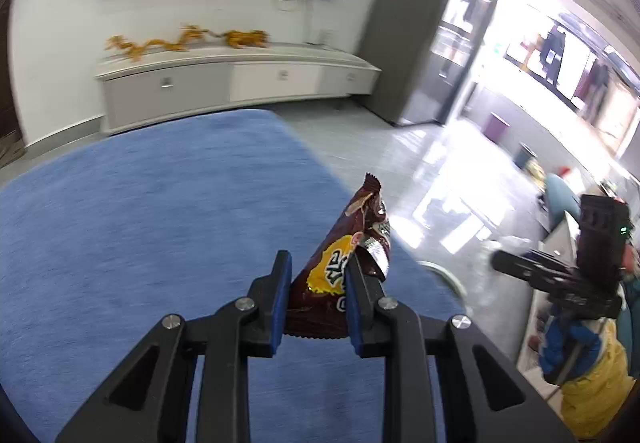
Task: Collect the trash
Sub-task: 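Carry both items over the white bin and open both grippers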
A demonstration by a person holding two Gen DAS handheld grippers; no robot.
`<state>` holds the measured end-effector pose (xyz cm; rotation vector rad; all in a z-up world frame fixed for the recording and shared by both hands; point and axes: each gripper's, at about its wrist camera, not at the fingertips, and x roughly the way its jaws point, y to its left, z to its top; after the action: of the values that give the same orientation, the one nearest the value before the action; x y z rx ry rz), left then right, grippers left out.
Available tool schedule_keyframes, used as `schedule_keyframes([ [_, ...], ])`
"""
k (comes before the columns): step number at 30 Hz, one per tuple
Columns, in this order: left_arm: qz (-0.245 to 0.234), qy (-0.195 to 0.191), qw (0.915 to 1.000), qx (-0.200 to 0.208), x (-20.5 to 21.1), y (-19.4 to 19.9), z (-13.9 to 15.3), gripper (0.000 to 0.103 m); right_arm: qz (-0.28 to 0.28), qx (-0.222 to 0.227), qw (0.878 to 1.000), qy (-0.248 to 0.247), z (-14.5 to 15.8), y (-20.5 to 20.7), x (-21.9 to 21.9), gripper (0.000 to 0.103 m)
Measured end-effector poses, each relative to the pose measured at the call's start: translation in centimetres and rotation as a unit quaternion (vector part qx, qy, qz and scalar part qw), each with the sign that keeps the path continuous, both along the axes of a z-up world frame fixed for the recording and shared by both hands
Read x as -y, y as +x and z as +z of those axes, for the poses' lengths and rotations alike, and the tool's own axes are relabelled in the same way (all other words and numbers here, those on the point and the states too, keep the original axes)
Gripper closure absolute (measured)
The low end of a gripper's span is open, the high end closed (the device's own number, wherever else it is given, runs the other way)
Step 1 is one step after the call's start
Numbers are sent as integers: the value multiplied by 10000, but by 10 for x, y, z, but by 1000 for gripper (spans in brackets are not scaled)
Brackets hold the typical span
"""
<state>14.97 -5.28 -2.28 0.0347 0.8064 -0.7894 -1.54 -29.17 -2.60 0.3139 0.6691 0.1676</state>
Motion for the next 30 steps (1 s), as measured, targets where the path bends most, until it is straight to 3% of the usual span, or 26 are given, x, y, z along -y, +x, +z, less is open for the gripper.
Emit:
schedule_keyframes([
  [7,-916,369,9946,-311,125,-30,-18,79,-1233,-305,9918,-167,-33,-51,85,70],
  [11,-1341,741,9862,-632,197,-43,-47,79,-1739,-718,9821,6,-70,-74,128,68],
  [16,-1644,1086,9758,-950,259,-49,-80,75,-2090,-1208,9698,350,-118,-87,164,68],
  [18,-1687,1094,9731,-1127,274,-50,-90,59,-2167,-1323,9661,458,-130,-90,173,67],
  [20,-1660,1057,9723,-1257,285,-48,-96,45,-2254,-1430,9623,516,-141,-88,179,56],
  [30,-1598,1022,9693,-1562,299,-44,-116,44,-2433,-1510,9563,596,-152,-108,187,47],
])
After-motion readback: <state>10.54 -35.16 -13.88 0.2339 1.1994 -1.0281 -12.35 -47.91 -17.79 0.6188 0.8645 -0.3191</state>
